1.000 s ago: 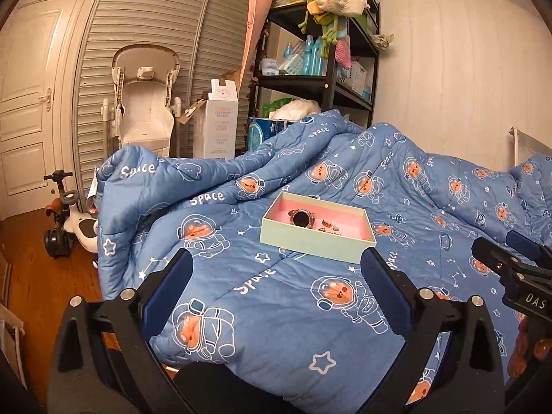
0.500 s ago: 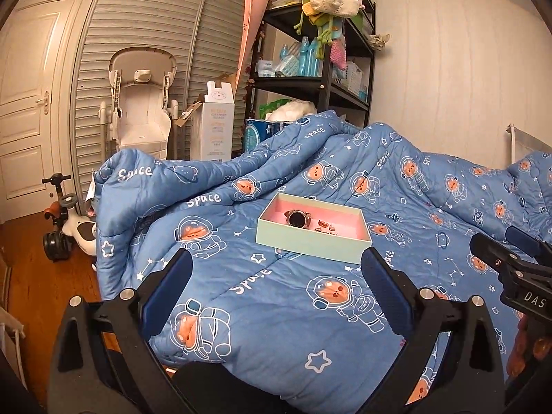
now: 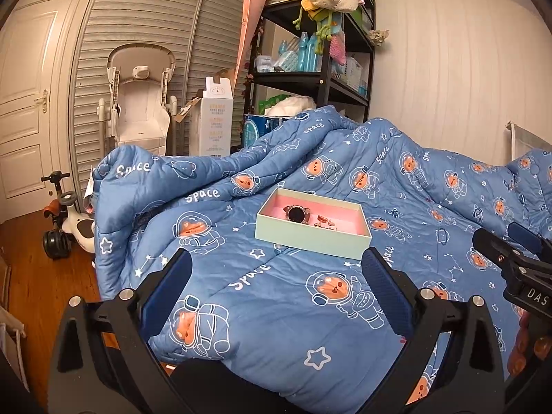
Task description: Organize jewelry
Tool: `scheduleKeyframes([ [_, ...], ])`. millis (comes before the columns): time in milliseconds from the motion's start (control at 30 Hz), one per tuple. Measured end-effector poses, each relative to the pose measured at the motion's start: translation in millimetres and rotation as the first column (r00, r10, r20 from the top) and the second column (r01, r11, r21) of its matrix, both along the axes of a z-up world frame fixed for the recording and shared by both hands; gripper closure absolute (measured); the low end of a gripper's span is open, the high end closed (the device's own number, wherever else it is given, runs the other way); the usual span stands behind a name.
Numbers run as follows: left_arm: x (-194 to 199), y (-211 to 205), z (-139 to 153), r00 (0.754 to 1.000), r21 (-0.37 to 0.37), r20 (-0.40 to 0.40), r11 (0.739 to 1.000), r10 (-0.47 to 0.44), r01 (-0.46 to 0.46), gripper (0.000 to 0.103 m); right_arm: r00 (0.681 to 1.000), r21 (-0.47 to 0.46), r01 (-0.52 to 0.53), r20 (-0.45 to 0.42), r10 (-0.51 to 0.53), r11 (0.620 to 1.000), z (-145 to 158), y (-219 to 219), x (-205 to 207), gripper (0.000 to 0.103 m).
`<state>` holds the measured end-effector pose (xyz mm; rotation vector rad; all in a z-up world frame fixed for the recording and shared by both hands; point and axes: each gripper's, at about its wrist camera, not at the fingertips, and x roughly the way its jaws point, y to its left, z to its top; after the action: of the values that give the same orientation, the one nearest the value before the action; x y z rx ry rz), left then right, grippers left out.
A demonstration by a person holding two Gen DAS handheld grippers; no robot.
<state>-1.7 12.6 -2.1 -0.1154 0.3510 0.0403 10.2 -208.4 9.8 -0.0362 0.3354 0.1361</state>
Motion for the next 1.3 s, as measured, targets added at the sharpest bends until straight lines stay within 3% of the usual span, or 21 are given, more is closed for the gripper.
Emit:
scheduleKeyframes([
  [1300, -1.2, 2.0, -0.6, 1.000, 0.000, -0.002, 1.000, 0.008, -0.008, 0.006, 1.000, 0.002, 0.002, 0.001, -0.002, 1.000, -0.5, -2.2, -1.7, 0.007],
])
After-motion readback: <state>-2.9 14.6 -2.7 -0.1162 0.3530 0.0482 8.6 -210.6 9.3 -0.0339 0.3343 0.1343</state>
